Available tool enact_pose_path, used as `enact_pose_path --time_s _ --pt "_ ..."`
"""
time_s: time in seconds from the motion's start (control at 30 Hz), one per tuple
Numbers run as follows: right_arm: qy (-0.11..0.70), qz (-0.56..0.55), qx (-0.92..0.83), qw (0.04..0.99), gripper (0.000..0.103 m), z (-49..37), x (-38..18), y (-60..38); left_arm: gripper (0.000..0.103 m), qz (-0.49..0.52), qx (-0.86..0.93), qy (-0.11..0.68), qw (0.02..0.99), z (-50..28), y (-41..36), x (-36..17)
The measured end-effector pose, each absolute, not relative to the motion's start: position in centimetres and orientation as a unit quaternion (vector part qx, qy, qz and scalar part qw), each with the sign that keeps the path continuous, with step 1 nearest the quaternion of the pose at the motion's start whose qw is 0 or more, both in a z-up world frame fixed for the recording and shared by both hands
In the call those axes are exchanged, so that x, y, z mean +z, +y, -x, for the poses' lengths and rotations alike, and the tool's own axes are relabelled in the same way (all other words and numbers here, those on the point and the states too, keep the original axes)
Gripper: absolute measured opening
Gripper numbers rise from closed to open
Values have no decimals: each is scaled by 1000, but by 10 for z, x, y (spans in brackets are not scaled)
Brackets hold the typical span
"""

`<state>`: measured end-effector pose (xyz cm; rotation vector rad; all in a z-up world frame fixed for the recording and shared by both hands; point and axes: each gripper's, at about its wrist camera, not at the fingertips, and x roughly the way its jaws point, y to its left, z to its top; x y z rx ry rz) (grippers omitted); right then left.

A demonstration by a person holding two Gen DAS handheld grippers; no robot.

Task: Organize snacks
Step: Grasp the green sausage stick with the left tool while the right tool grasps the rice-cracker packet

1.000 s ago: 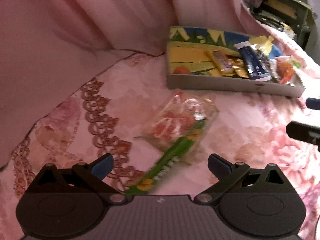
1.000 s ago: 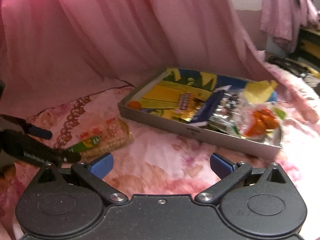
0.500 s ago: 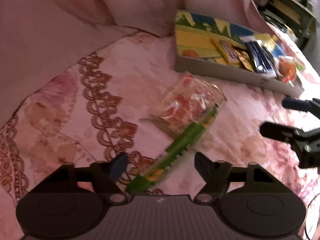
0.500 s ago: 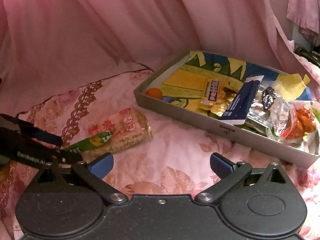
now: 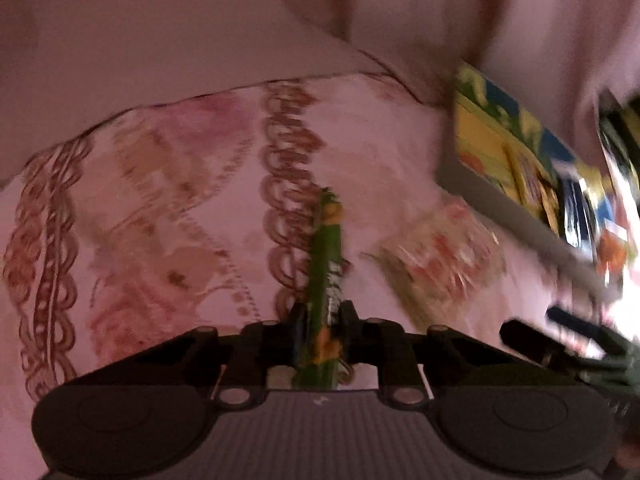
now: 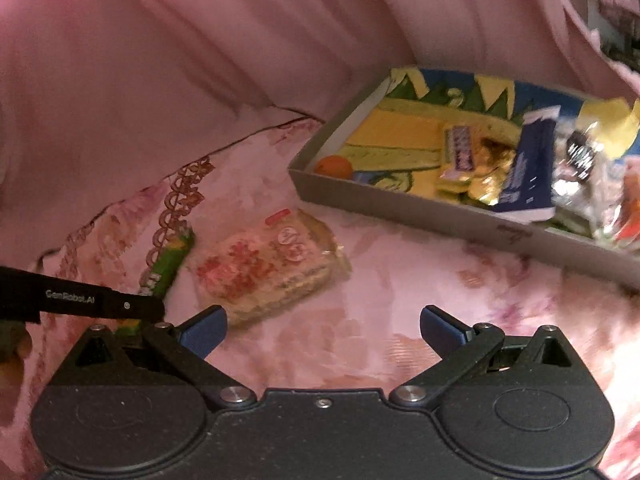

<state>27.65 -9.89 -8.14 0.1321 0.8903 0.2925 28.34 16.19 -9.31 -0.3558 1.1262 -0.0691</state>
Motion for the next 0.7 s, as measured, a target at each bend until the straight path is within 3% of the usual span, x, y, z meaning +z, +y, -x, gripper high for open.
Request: enact_pose_path --time_s 0.37,0.7 --pt "472 -180 50 862 102 -335 -82 -59 20 335 0 516 788 -284 212 -112" --pt "507 -68 2 859 102 -359 -95 -15 20 355 -3 510 783 -284 215 -120"
